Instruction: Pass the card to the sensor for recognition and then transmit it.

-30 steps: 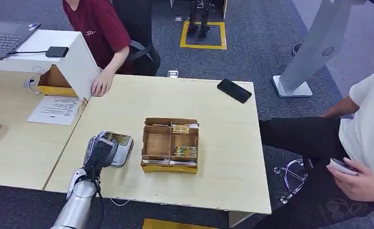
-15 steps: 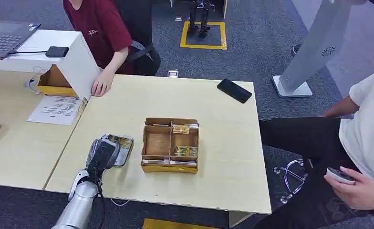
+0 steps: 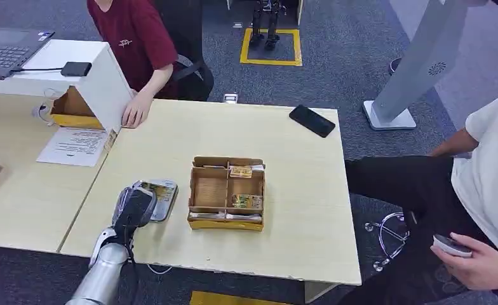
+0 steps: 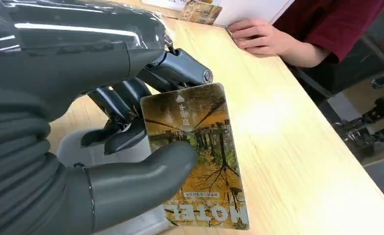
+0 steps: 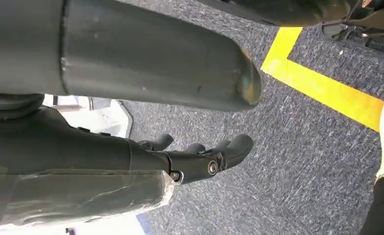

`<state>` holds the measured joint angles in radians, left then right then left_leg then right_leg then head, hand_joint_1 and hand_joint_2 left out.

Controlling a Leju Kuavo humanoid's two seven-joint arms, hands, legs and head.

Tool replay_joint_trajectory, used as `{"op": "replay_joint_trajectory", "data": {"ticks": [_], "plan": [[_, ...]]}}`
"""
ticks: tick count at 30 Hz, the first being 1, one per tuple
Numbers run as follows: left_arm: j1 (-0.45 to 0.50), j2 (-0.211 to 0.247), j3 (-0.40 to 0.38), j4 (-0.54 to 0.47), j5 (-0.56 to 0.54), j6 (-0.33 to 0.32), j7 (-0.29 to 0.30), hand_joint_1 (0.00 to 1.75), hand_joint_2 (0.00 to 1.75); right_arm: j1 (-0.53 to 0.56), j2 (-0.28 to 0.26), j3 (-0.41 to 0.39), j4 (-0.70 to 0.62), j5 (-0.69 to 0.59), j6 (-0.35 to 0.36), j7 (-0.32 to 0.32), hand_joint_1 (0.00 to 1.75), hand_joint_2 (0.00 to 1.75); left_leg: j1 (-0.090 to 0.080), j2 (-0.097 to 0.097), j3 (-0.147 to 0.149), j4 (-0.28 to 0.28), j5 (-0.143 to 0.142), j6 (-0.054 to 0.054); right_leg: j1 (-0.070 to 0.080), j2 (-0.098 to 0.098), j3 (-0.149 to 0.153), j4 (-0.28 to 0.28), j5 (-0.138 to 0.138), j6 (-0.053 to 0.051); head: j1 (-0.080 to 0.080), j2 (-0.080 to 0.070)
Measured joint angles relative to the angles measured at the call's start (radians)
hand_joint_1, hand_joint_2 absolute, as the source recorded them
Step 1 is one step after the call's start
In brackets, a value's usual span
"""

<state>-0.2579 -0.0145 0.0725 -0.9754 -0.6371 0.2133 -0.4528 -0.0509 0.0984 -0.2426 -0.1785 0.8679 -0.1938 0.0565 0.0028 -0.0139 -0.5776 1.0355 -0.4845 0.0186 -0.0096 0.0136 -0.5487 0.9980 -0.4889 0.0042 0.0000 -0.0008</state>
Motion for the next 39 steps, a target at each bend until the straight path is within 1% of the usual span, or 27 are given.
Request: {"op": "replay_joint_trajectory", "data": {"ticks": [6,13,19,29,36,39], "plan": [[-0.016,0.021,0.029,0.026,-0.006,0.014,-0.005,1.75,1.75,0.000,0.000,-0.016,0.000,0.018,0.010,-0.003,0.00,0.00,0.000,0.000,0.000,0.000,0.000,0.000,0.000,0.000,0.000,0.000,0.000,0.000,0.000,0.000],[-0.025,0.031,0.051,0.049,-0.019,0.034,-0.005,1.75,1.75,0.000,0.000,-0.024,0.000,0.031,0.011,-0.004,0.00,0.00,0.000,0.000,0.000,0.000,0.000,0.000,0.000,0.000,0.000,0.000,0.000,0.000,0.000,0.000],[-0.034,0.031,0.069,0.073,-0.055,0.060,-0.004,1.75,1.75,0.000,0.000,-0.038,0.000,0.044,0.011,-0.005,0.00,0.00,0.000,0.000,0.000,0.000,0.000,0.000,0.000,0.000,0.000,0.000,0.000,0.000,0.000,0.000],[-0.050,0.029,0.082,0.101,-0.074,0.064,0.003,1.75,1.75,0.000,0.000,-0.045,-0.002,0.051,0.013,-0.006,0.00,0.00,0.000,0.000,0.000,0.000,0.000,0.000,0.000,0.000,0.000,0.000,0.000,0.000,0.000,0.000],[-0.063,0.024,0.082,0.131,-0.122,0.072,0.012,1.75,1.75,0.000,0.001,-0.059,-0.005,0.059,0.012,-0.012,0.00,0.00,0.000,0.000,0.000,0.000,0.000,0.000,0.000,0.000,0.000,0.000,0.000,0.000,0.000,0.000],[-0.065,0.017,0.082,0.145,-0.154,0.090,0.024,1.75,1.75,-0.001,0.002,-0.063,-0.005,0.069,0.012,-0.012,0.00,0.00,0.000,0.000,0.000,0.000,0.000,0.000,0.000,0.000,0.000,0.000,0.000,0.000,0.000,0.000]]}}
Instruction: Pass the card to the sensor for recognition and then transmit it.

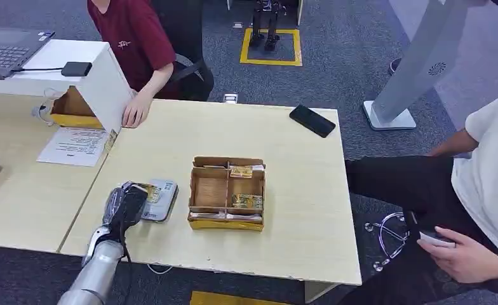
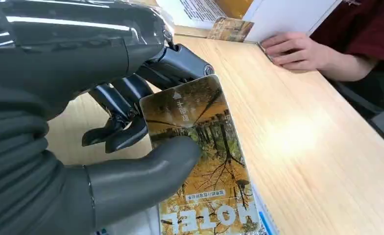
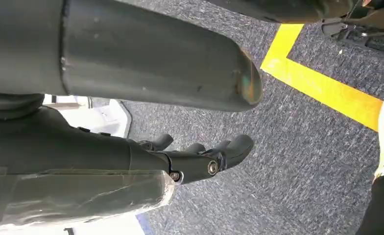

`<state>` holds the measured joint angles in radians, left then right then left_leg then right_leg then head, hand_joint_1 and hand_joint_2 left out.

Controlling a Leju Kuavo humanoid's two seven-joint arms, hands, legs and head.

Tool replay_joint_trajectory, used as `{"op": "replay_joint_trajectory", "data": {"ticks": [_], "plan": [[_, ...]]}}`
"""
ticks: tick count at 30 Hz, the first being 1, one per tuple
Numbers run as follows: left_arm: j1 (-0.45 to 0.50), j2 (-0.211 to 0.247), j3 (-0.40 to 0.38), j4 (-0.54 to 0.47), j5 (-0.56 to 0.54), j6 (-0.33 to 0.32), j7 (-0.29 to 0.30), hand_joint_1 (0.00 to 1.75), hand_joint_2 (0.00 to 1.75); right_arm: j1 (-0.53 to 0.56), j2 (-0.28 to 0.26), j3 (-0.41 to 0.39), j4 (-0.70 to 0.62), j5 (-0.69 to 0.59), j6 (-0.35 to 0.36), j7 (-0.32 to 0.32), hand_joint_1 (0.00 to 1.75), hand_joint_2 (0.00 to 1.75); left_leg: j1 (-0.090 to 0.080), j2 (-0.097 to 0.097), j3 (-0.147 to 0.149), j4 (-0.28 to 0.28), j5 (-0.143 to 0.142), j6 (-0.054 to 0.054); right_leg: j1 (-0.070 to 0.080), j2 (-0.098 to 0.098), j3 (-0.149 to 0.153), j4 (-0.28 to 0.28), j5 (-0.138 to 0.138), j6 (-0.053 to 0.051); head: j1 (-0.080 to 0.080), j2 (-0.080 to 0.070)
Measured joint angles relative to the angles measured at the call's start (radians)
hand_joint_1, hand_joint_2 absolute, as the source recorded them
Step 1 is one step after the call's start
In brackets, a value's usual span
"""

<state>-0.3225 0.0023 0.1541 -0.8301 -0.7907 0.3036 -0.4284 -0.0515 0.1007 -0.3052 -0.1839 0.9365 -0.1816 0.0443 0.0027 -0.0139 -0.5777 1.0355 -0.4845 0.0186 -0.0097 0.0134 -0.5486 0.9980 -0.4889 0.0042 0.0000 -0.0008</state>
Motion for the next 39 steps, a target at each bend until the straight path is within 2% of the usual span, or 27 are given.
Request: {"op": "replay_joint_trajectory", "data": {"ticks": [10,34,36,39], "plan": [[-0.009,-0.022,-0.007,0.042,-0.077,0.045,0.032,1.75,1.75,0.000,0.002,-0.006,0.000,0.009,-0.001,-0.007,0.00,0.00,0.000,0.000,0.001,0.000,0.000,0.000,0.000,0.000,0.001,0.000,0.000,0.000,0.000,0.000],[-0.020,-0.037,-0.016,0.091,-0.082,0.069,0.032,1.75,1.75,0.000,0.008,-0.020,-0.001,0.032,-0.001,-0.022,0.00,0.00,0.000,-0.002,0.004,0.000,0.000,0.000,0.000,-0.002,0.004,0.000,0.000,0.000,0.000,0.000],[-0.020,-0.037,-0.015,0.095,-0.025,0.037,-0.004,1.75,1.75,0.000,0.008,-0.020,-0.001,0.039,-0.001,-0.023,0.00,0.00,0.000,-0.002,0.004,0.000,0.000,0.000,0.000,-0.002,0.004,0.000,0.000,0.000,0.000,0.000],[-0.015,-0.042,0.002,0.094,0.116,-0.079,-0.092,1.75,1.75,0.000,0.008,-0.023,-0.001,0.048,0.001,-0.023,0.00,0.00,0.000,-0.002,0.003,0.000,0.001,0.000,0.000,-0.003,0.004,0.000,0.000,0.000,0.000,0.000]]}}
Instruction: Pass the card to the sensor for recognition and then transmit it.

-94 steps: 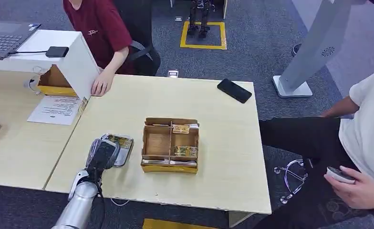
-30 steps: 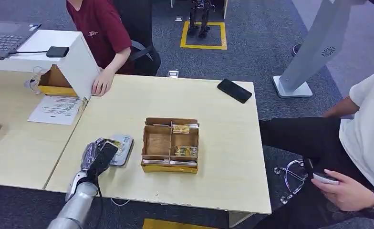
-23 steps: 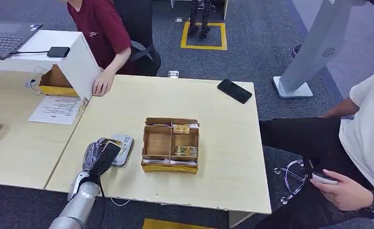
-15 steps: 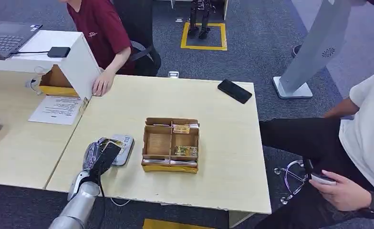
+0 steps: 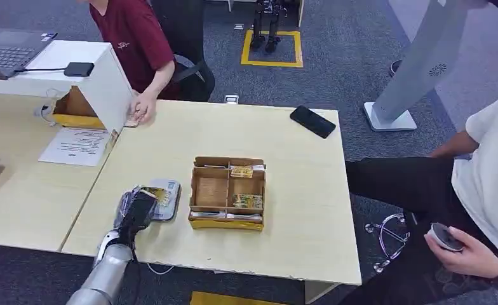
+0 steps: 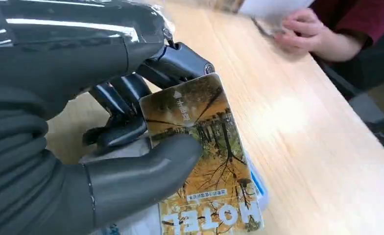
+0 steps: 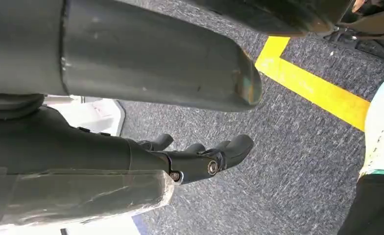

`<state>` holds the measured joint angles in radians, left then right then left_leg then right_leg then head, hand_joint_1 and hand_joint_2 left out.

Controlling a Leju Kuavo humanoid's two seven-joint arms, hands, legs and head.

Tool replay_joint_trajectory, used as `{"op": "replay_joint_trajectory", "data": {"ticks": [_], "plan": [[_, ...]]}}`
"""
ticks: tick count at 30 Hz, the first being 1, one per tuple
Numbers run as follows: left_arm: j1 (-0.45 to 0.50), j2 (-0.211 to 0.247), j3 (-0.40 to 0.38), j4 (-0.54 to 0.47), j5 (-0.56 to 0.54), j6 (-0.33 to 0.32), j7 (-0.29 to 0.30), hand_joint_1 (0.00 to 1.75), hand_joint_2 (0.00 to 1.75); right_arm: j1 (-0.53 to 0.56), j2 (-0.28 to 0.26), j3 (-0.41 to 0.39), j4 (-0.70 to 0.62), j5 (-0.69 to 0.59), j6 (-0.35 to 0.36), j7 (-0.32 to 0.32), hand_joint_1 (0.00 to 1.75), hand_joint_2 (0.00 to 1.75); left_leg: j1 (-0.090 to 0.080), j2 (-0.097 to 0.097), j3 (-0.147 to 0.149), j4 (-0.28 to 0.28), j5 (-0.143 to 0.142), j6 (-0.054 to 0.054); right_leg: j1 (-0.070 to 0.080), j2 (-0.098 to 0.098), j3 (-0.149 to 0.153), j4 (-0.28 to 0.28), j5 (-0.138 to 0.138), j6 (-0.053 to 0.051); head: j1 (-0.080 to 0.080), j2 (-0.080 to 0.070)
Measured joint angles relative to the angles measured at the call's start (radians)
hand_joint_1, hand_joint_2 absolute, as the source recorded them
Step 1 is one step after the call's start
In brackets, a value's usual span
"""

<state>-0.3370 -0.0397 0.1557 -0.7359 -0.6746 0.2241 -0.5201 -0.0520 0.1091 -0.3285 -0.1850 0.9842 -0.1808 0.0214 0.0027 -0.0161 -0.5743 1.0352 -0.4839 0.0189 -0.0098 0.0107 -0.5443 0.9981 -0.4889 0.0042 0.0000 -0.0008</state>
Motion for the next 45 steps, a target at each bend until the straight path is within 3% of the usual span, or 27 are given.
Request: {"op": "replay_joint_trajectory", "data": {"ticks": [5,11,18,26,29,34,35,38,45], "plan": [[0.010,-0.013,0.036,-0.023,0.111,-0.087,-0.034,1.75,1.75,0.000,0.000,-0.006,0.000,0.011,0.002,-0.001,0.00,0.00,0.000,0.000,0.000,0.000,0.000,0.000,0.000,0.000,-0.001,0.000,0.000,0.000,0.000,0.000],[0.024,-0.033,0.120,-0.133,0.424,-0.309,-0.036,1.75,1.75,0.000,0.002,-0.022,0.000,0.042,0.007,0.003,0.00,0.00,0.000,0.000,-0.002,0.000,0.000,0.000,0.000,0.000,-0.002,0.000,0.000,0.000,0.000,0.000],[0.020,-0.038,0.186,-0.226,0.538,-0.362,-0.028,1.75,1.75,-0.001,0.006,-0.032,0.000,0.059,0.013,0.004,0.00,0.00,0.000,0.001,-0.003,0.000,0.000,0.000,0.000,0.001,-0.004,0.000,0.000,0.000,0.000,0.000],[0.000,-0.060,0.240,-0.311,0.582,-0.311,-0.038,1.75,1.75,-0.002,0.012,-0.041,0.000,0.078,0.010,0.003,0.00,0.00,0.000,0.001,-0.003,0.000,0.000,0.000,0.000,0.000,-0.003,0.000,0.000,0.000,0.000,0.000],[-0.004,-0.067,0.246,-0.330,0.559,-0.262,-0.058,1.75,1.75,-0.002,0.014,-0.046,0.000,0.086,0.013,0.002,0.00,0.00,0.000,0.001,-0.003,0.000,0.000,0.000,0.000,0.000,-0.004,0.000,0.000,0.000,0.000,0.000],[-0.028,-0.077,0.248,-0.355,0.450,-0.101,-0.098,1.75,1.75,-0.005,0.016,-0.048,-0.001,0.110,0.016,0.001,0.00,0.00,0.000,0.000,-0.003,0.000,0.000,0.000,0.000,0.000,-0.004,0.000,0.000,0.000,0.000,0.000],[-0.037,-0.081,0.248,-0.357,0.380,-0.016,-0.113,1.75,1.75,-0.006,0.016,-0.048,-0.001,0.121,0.016,0.001,0.00,0.00,0.000,0.001,-0.003,0.000,0.000,0.000,0.000,0.000,-0.004,0.000,0.000,0.000,0.000,0.000],[-0.059,-0.084,0.248,-0.357,0.284,0.098,-0.121,1.75,1.75,-0.007,0.016,-0.050,-0.002,0.137,0.016,0.000,0.00,0.00,0.000,0.001,-0.003,0.000,0.000,0.000,0.000,0.000,-0.004,0.000,0.000,0.000,0.000,0.000],[-0.106,-0.085,0.248,-0.341,0.207,0.215,-0.125,1.75,1.75,-0.012,0.017,-0.052,-0.002,0.157,0.018,0.002,0.00,0.00,0.000,0.001,-0.003,0.000,0.000,0.000,0.000,0.001,-0.004,0.000,0.000,0.000,0.000,0.000]]}}
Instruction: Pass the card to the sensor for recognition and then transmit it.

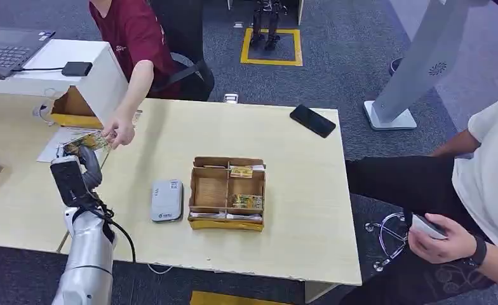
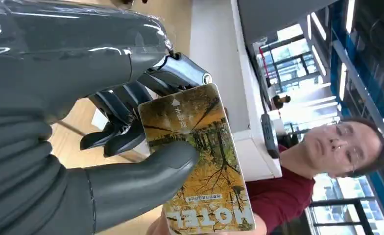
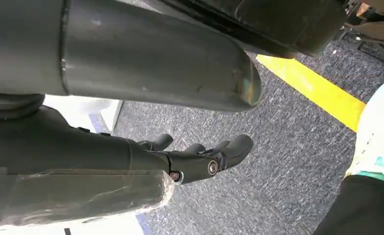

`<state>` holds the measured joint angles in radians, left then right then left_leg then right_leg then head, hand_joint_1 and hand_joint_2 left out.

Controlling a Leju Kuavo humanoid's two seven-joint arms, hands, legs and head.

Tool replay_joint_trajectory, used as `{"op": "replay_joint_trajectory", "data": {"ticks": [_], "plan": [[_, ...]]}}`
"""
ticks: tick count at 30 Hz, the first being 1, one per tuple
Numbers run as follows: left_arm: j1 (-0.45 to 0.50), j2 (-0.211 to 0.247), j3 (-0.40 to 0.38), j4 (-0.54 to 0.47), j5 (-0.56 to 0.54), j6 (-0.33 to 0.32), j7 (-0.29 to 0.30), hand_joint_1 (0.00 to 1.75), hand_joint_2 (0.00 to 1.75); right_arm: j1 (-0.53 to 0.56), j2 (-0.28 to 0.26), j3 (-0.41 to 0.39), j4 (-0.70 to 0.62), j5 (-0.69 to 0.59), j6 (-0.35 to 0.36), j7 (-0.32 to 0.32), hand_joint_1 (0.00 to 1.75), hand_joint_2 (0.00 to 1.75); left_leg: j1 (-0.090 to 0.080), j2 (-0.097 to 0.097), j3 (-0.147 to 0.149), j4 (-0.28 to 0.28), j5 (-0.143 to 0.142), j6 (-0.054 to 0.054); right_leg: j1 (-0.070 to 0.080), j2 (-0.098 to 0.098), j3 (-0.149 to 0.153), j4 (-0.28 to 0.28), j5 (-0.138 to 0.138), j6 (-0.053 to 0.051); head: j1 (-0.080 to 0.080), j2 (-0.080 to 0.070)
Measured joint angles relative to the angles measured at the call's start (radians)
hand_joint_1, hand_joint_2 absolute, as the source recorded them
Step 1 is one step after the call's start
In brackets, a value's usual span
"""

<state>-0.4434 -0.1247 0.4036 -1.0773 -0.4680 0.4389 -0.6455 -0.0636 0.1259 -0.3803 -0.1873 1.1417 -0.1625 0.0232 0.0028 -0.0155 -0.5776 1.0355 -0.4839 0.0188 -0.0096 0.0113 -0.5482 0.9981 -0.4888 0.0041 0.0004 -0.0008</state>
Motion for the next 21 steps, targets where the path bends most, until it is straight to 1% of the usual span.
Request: {"op": "replay_joint_trajectory", "data": {"ticks": [3,7,13,14,18,21], "plan": [[-0.015,0.005,0.000,0.018,-0.018,0.038,-0.005,1.75,1.75,0.000,0.000,-0.003,-0.001,0.012,0.002,0.004,0.00,0.00,0.000,0.000,0.000,0.000,0.000,0.000,0.000,0.000,0.000,0.000,0.000,0.000,0.000,0.000],[-0.022,0.011,0.000,0.041,-0.016,0.052,-0.010,1.75,1.75,-0.001,0.000,-0.005,-0.001,0.020,0.002,0.005,0.00,0.00,0.000,0.000,0.000,0.000,0.000,0.000,0.000,0.000,0.000,0.000,0.000,0.000,0.000,0.000],[-0.023,0.019,0.000,0.071,-0.007,0.053,-0.018,1.75,1.75,-0.001,0.005,-0.019,-0.002,0.030,0.002,0.005,0.00,0.00,0.000,0.000,0.000,0.000,0.000,0.000,0.000,0.000,0.000,0.000,0.000,0.000,0.000,0.000],[-0.023,0.019,0.000,0.074,-0.007,0.053,-0.018,0.00,1.75,-0.001,0.005,-0.020,-0.003,0.030,0.002,0.005,0.00,0.00,0.000,0.001,0.000,0.000,0.000,0.000,0.000,0.000,0.000,0.000,0.000,0.000,0.000,0.000],[-0.022,0.022,0.000,0.086,-0.006,0.050,-0.028,0.00,1.75,-0.001,0.005,-0.024,-0.005,0.031,0.002,0.005,0.00,0.00,0.000,0.001,0.000,0.000,0.000,0.000,0.000,0.000,0.000,0.000,0.000,0.000,0.000,0.000],[-0.023,0.025,0.000,0.095,0.013,0.026,-0.022,0.00,1.75,-0.001,0.005,-0.028,-0.005,0.031,0.002,0.004,0.00,0.00,0.000,0.000,0.000,0.000,0.000,0.000,0.000,0.000,0.000,0.000,0.000,0.000,0.000,0.000]]}}
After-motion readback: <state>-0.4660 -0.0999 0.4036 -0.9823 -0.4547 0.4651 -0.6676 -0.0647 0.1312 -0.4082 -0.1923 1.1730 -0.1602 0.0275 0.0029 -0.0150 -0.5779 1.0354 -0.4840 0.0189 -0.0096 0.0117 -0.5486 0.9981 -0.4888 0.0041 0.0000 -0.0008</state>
